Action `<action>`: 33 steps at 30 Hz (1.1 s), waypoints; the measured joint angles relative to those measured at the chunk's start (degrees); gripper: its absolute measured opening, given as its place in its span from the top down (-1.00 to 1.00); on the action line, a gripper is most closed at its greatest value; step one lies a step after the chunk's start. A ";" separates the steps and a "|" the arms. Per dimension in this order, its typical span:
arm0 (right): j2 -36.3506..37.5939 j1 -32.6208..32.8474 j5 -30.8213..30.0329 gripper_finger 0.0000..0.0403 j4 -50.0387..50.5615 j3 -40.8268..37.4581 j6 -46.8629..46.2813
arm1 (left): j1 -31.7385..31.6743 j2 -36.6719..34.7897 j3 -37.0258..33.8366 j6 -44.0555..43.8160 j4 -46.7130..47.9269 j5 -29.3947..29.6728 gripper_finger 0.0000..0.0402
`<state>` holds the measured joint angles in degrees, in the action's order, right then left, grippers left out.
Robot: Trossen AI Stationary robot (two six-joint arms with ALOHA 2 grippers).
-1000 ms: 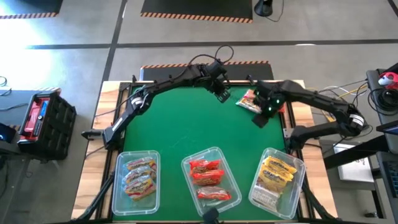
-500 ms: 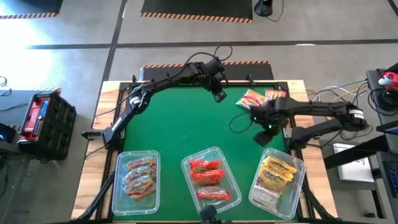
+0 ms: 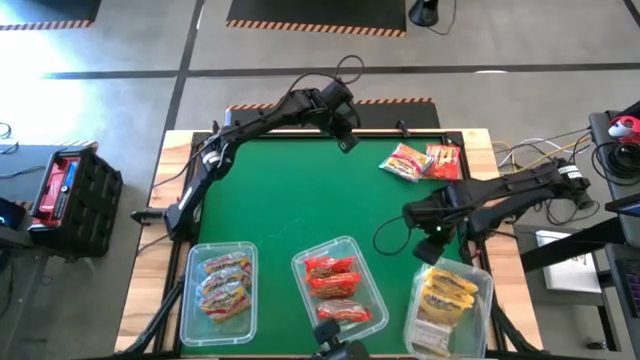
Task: Sort Maruchan noodles
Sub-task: Adjust the right transparent bin, then put the blue noodle pack into the left transparent bin
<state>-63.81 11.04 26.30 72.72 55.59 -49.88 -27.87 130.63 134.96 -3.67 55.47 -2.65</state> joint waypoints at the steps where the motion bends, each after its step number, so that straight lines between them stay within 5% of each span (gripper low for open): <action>1: 0.02 0.46 0.07 0.39 0.20 0.19 -0.36 | -0.23 -0.16 0.00 -0.01 -0.01 0.01 0.74; 9: -0.24 1.78 2.01 0.45 -13.06 1.36 0.32 | -1.17 -0.55 0.00 -0.01 -0.03 0.04 0.74; 17: -1.62 1.82 -6.47 0.45 -12.86 1.23 4.58 | -1.29 -0.60 0.00 0.43 -0.07 0.04 0.74; 24: -1.05 0.61 -25.52 0.45 -1.56 4.41 4.02 | -1.41 -0.82 0.00 0.36 -0.05 0.04 0.74; 28: -1.11 -6.03 -38.45 0.45 0.11 4.30 2.07 | -1.41 -1.05 0.00 0.21 -0.23 0.04 0.74; 33: -2.92 -23.04 -39.64 0.48 0.20 1.19 6.68 | -1.41 -1.10 0.00 0.17 -0.18 0.04 0.74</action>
<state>-66.73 -12.00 -13.34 72.93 56.78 -43.20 -29.28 129.53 134.96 -3.51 55.29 -2.61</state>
